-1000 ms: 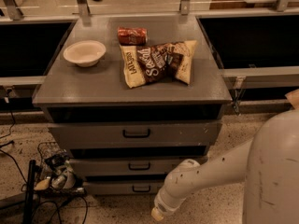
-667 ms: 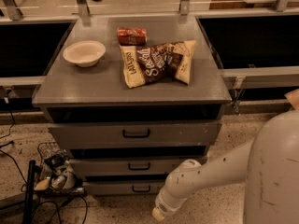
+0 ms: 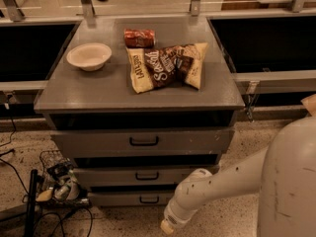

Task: Open bottom drawer

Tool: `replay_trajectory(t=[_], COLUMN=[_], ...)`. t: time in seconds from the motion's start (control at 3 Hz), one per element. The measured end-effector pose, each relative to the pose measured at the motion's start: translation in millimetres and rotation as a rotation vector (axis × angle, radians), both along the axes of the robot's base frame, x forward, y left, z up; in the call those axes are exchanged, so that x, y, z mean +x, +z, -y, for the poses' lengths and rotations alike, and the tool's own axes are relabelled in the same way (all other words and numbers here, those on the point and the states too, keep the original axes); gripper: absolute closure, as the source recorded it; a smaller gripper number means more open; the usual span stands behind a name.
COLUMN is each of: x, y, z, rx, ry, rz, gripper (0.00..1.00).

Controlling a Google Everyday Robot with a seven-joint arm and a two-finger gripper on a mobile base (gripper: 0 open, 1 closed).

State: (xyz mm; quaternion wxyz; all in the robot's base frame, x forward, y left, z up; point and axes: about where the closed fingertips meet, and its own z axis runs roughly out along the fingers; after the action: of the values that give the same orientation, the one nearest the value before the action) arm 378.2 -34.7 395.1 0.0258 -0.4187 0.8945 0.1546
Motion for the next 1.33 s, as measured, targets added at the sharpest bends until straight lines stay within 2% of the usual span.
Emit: replay_trajectory(t=[0.33,0.67,1.33], x=[0.0,0.0,3.4], y=[0.0,0.0,-6.0], z=[0.0,0.0,-0.1], rx=[0.0,0.0,0.018], ry=[0.0,0.0,-0.022], rz=[0.0,0.0,0.011], gripper=[0.12,0.0,0.0])
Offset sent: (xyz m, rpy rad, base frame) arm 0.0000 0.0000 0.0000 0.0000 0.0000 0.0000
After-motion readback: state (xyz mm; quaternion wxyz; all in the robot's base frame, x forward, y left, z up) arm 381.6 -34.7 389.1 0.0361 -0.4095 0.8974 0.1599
